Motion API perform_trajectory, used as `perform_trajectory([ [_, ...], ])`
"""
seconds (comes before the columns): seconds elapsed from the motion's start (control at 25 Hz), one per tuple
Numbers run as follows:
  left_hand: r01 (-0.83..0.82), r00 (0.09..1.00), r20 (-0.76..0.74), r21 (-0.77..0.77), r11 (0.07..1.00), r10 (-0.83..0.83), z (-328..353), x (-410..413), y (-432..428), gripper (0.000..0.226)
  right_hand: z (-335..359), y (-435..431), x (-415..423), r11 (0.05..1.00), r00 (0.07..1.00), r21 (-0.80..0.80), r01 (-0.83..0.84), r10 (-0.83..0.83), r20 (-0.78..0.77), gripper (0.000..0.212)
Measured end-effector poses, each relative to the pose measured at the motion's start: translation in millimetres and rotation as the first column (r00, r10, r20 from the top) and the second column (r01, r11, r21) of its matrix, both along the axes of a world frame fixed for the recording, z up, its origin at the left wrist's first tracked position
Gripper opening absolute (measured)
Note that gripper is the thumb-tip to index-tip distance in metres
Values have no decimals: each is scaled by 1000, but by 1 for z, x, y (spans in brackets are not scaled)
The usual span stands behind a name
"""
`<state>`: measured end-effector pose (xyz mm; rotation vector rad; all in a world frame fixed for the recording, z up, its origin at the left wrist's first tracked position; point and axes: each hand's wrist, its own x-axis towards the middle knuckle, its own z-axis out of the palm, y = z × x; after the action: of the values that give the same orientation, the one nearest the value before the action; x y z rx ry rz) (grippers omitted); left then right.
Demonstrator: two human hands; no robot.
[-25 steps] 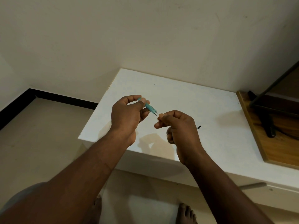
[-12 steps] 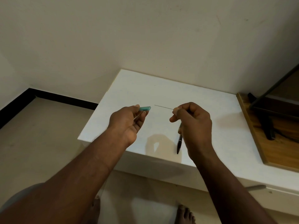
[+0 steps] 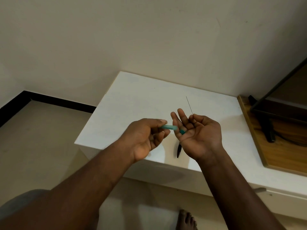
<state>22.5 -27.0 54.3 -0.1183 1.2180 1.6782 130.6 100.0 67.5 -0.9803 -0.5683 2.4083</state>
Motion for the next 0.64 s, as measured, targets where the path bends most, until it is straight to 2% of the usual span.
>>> perform_trajectory([
  [0.2,153,965,-199,-90,984,-168,-6,13,5,23,-2,-2,-1,999,999,4,-47,47,-6,20],
  [0.44,148,961,-212,-157,976,-180,-10,17,7,33,-6,-13,-9,982,990,130,-138,131,59,16],
  [0.6,118,968,-197,-174,978,-152,-11,15,7,36,-10,-22,-13,952,972,206,-227,210,103,56],
  [0.64,118,968,-197,-180,977,-153,-11,14,7,35,-11,-23,-13,945,970,225,-238,218,109,60],
])
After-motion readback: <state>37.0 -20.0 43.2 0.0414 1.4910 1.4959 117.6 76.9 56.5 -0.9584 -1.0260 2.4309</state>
